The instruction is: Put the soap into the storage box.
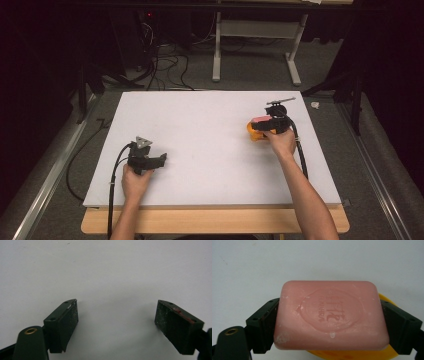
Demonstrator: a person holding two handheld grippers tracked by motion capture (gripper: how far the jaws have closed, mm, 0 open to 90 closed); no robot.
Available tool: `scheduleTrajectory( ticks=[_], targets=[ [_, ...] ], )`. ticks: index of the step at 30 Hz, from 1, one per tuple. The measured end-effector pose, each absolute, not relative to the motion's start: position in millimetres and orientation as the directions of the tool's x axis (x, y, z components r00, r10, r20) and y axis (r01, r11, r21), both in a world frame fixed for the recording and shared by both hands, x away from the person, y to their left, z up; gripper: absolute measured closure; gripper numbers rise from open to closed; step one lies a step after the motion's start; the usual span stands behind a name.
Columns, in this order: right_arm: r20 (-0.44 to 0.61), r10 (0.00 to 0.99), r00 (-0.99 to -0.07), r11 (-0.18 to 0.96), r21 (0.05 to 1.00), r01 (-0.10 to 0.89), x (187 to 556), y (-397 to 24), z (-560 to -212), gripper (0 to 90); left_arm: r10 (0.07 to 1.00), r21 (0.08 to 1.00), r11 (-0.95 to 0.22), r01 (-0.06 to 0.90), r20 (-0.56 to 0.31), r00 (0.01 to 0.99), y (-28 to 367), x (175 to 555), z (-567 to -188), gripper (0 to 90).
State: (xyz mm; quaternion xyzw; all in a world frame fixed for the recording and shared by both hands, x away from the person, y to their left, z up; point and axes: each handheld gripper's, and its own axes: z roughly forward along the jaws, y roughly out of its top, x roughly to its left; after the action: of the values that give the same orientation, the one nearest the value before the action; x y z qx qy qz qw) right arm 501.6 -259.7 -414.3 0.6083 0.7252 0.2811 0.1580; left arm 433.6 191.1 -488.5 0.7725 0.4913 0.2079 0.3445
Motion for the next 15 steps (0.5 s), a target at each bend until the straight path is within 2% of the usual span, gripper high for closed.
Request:
scheduleTrajectory(
  ticks=[15],
  targets=[
    [0.12,0.974,-0.191,0.087,0.581,0.809,505.0,-261.2,-421.2,13.5,0.902,0.736,-0.281,0.616,-0.016,0.432,191.1,433.6,-488.5,19.4]
  ],
)
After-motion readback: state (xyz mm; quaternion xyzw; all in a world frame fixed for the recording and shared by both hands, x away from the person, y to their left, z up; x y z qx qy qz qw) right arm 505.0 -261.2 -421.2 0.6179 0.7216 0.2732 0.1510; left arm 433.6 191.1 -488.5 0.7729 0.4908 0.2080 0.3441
